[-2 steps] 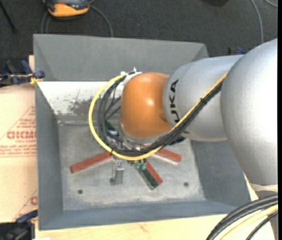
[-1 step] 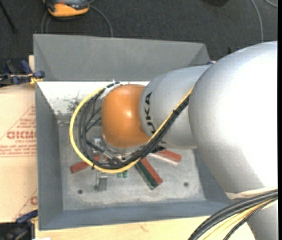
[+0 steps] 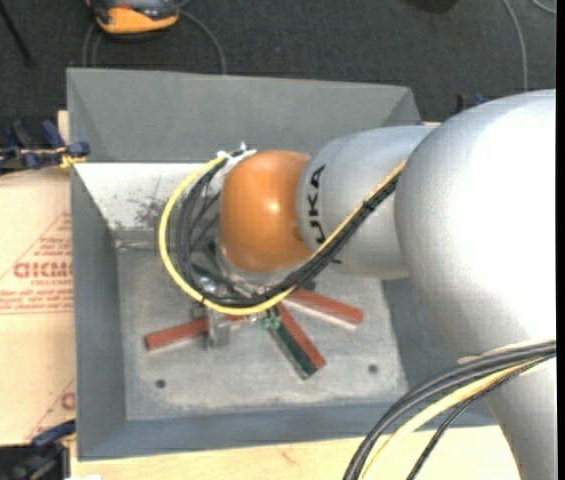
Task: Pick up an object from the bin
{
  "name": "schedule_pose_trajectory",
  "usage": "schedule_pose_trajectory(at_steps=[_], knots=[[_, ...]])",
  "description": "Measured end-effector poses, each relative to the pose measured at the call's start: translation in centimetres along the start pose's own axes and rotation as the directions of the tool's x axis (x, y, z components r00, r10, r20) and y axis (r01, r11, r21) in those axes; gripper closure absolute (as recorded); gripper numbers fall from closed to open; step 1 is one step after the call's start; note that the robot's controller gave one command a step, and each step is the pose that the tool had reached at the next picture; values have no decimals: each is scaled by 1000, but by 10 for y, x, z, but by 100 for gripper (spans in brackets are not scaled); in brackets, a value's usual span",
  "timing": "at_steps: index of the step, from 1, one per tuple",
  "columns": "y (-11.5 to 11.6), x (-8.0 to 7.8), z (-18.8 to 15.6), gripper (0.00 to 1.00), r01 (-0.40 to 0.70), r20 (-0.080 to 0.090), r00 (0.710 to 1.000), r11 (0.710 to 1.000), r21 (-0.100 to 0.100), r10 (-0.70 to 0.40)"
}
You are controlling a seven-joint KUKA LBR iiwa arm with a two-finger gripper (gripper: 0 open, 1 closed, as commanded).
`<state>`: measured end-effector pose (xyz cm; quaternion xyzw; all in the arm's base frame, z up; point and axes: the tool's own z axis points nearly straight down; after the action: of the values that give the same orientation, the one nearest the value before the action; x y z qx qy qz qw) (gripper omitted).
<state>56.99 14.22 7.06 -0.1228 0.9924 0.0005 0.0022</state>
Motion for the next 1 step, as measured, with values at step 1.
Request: schedule_pose_trajectory(at_steps=[1], knots=[[0,0,0,100,-1,0,1000,1000,0,1]])
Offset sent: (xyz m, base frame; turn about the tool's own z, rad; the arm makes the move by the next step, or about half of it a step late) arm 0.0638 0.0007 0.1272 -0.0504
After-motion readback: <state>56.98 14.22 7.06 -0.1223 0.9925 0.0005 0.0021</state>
